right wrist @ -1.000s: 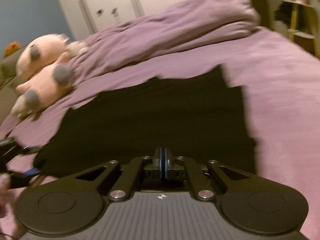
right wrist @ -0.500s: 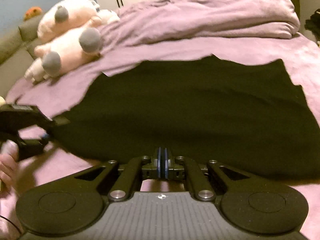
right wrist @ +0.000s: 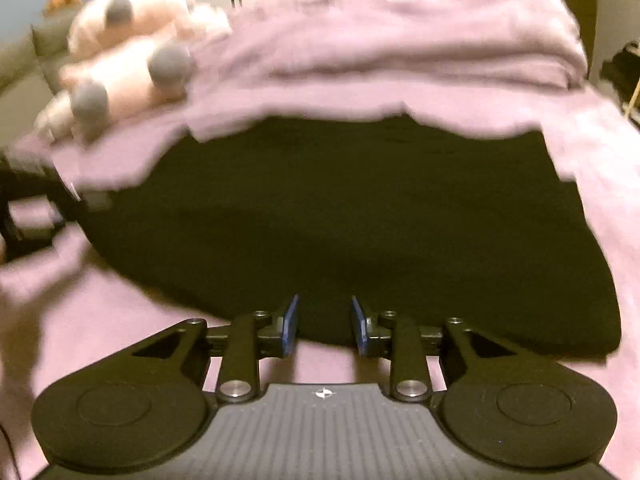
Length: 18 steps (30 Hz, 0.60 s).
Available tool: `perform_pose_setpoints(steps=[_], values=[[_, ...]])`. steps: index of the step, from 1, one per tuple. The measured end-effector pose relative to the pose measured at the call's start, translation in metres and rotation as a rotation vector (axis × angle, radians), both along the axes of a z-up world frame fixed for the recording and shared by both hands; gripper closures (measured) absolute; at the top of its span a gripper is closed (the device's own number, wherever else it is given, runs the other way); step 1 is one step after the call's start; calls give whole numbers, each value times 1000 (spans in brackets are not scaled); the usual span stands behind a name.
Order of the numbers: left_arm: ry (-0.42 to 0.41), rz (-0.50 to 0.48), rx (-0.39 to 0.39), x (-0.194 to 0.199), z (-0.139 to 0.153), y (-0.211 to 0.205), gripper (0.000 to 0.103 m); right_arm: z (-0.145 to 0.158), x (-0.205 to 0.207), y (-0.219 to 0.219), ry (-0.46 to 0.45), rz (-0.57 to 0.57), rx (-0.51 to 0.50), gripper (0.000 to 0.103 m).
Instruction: Fold small clothes
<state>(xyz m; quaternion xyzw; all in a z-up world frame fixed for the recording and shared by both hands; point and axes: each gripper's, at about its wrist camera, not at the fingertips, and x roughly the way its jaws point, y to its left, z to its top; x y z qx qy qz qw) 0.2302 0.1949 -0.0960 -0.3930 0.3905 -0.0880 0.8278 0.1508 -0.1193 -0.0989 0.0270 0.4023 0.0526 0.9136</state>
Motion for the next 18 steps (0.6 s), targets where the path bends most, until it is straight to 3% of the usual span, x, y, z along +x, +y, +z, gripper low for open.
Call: perform_pose_setpoints(steps=[3,5,8,15,18], values=[[-77,-71,103,-2,25,-20,92,11,-13,-15,-45,-15,20,75],[-129,-122,132,-3,40,-33,93,16,-23,-28,-91,-69,-12,74],[-180,-191,144,-1,55,-57,95,14,-28,-52,-83,-171,-35,74],[-211,-309,195,3,60,-115,95,9,-45,-93,-87,-280,0,74],[-195,-319,181,4,56,-129,95,8,-47,-100,-87,-297,5,74]])
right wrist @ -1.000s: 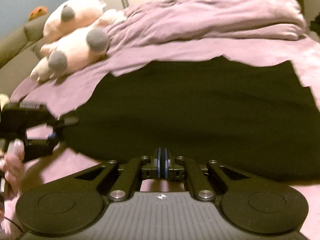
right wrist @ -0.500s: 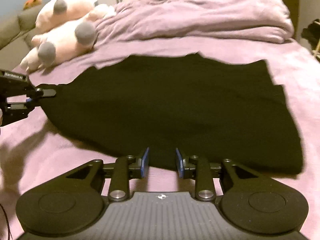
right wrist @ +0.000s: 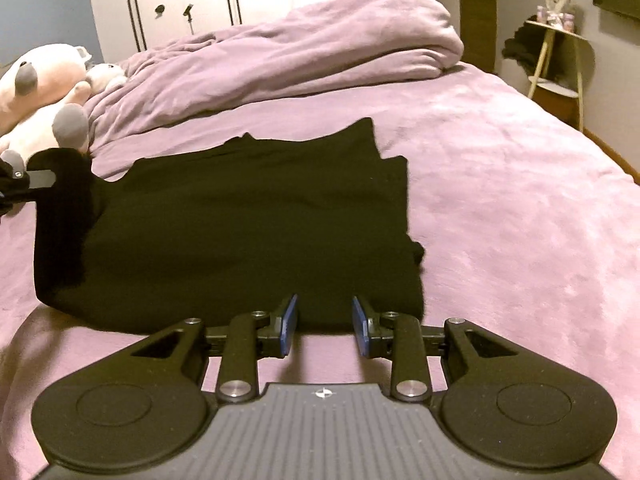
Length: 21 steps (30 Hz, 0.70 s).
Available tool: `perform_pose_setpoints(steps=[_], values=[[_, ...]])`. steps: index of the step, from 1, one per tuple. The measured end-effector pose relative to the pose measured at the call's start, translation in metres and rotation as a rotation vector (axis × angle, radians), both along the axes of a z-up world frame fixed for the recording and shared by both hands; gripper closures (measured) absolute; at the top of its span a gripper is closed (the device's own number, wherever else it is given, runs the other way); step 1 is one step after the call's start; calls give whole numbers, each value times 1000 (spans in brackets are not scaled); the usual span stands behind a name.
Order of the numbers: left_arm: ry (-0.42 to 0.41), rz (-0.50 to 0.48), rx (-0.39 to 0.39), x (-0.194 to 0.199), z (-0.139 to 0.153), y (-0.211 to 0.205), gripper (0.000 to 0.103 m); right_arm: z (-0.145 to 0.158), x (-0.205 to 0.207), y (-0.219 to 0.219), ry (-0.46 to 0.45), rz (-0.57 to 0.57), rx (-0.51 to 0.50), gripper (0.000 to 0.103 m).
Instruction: Fold small clothes
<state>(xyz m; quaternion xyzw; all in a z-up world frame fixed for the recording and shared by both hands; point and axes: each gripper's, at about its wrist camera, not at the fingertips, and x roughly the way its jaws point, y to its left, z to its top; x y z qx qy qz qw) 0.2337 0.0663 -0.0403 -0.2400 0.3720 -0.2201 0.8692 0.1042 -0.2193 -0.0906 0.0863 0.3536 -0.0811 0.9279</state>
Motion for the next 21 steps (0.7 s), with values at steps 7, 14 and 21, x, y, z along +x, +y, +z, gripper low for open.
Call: perform_pose_setpoints(steps=[7,14,21], values=[[33,-82,-14,0,-16,-27,97,-1,-9,-16,-6,-37,49,73],[144,-203,55,-16,-54,-66,102,-5,-7,-12,3,-28,56,69],[91,-132,81,-51,-33,-30,57,3,2,-9,2,45,97,57]])
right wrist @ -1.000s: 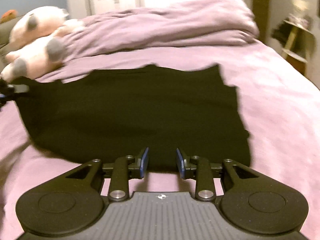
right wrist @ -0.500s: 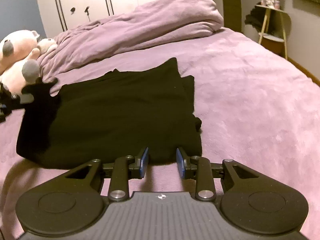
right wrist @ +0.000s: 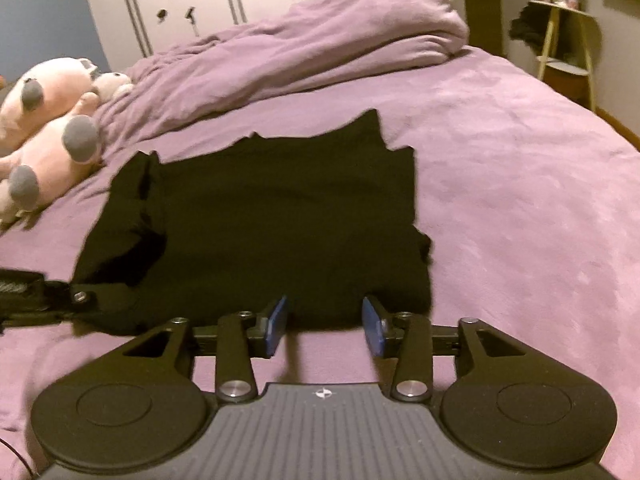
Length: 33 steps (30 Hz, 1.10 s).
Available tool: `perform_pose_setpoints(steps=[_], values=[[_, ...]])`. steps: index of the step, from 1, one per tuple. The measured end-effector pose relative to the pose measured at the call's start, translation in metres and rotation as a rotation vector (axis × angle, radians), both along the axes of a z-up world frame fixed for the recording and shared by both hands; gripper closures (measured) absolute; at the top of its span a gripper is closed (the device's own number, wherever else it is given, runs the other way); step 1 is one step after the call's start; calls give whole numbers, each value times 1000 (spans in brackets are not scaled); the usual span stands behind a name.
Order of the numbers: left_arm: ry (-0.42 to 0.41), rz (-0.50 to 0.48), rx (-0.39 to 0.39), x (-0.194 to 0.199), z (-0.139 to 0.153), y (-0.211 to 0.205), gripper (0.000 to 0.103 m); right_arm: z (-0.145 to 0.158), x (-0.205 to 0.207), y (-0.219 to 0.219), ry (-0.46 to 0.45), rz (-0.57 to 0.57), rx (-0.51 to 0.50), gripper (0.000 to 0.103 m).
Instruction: Fold small clothes
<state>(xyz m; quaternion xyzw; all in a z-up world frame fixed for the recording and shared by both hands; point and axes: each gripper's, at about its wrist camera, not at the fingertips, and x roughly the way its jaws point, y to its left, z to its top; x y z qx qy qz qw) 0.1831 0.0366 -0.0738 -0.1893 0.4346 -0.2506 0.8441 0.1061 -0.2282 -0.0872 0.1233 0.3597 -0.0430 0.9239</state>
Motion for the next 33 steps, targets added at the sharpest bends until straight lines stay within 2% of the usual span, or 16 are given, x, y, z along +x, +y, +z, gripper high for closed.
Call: perform_pose_setpoints(steps=[4,6,11,16,17,22,26,31,33], values=[[-47,164,69,-3,7,45,34,6,24,3,-7,66,75,55],[-24,244,117,4,2,61,33,9,41,6,-4,112,135,52],[74,370,117,19,-14,84,33,3,94,24,33,258,262,45],[68,390,170,23,-20,79,31,-8,147,52,109,377,295,43],[71,386,168,26,-22,79,31,-11,155,56,118,385,291,39],[78,377,179,35,-28,72,30,-9,177,67,114,432,309,35],[53,364,213,34,-25,67,30,-6,180,71,103,464,275,43],[61,376,199,31,-27,70,30,-5,176,69,98,496,293,67],[62,377,197,31,-27,70,30,-6,175,67,103,507,298,67]])
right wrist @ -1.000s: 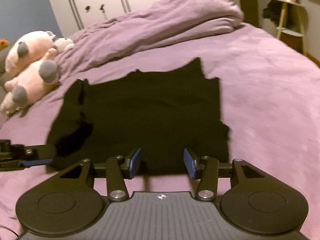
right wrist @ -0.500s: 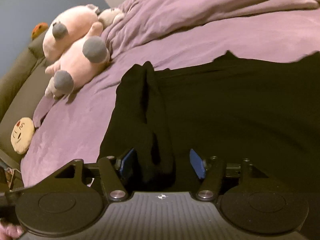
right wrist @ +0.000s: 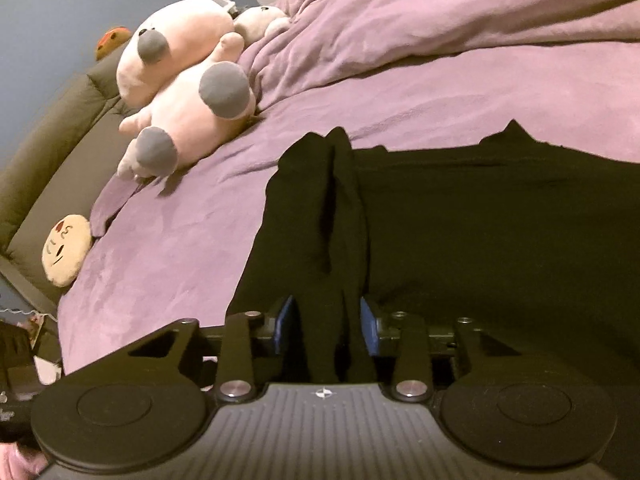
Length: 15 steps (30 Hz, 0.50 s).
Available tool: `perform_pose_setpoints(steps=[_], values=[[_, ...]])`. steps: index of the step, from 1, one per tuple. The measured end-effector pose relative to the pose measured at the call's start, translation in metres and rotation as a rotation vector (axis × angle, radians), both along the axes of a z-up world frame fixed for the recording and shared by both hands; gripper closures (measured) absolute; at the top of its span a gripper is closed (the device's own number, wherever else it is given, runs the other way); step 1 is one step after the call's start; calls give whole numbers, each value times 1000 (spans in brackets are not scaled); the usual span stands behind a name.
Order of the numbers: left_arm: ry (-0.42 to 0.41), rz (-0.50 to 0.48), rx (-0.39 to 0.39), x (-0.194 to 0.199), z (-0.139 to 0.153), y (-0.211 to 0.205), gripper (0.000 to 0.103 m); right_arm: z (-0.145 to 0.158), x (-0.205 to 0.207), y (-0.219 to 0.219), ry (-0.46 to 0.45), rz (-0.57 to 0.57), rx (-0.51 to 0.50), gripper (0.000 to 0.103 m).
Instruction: Fold small clothes
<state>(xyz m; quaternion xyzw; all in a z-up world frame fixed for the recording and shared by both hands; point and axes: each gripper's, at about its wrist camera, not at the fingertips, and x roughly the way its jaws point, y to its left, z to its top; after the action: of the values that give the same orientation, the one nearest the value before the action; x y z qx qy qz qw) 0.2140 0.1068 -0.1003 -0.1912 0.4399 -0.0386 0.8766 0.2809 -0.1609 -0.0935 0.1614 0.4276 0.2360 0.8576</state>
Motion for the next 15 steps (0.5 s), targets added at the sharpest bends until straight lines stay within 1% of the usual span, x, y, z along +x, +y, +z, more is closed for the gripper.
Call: perform_pose_setpoints(steps=[2,3,5,6,7,8,9,10,11,12,13,15], values=[[-1,-1,2,0,0,0,30,-2,-1,-2,4,8,-2,65],[-1,-1,2,0,0,-1,30,-4,0,-4,14,3,18,63],[-1,-3,4,0,0,-1,30,-6,3,-10,43,-4,103,43],[-1,-3,4,1,-1,-1,30,-7,5,-11,55,-5,144,40],[-1,-2,4,1,-1,-1,30,-8,7,-11,62,-5,175,40],[2,-1,5,1,-1,-1,30,-9,9,-9,60,-7,181,42],[4,0,7,1,0,-2,30,-9,9,-6,51,-12,166,46],[5,0,9,1,1,-3,30,-9,10,-2,44,-20,130,61],[6,2,12,0,2,-3,30,-8,9,2,27,-24,96,70],[4,7,12,-1,3,-4,30,-7,7,4,9,-28,70,87],[-3,10,10,-3,4,-5,30,-4,4,7,-17,-35,40,89],[-17,21,12,-6,8,-7,30,6,-6,11,-82,-52,-9,91]])
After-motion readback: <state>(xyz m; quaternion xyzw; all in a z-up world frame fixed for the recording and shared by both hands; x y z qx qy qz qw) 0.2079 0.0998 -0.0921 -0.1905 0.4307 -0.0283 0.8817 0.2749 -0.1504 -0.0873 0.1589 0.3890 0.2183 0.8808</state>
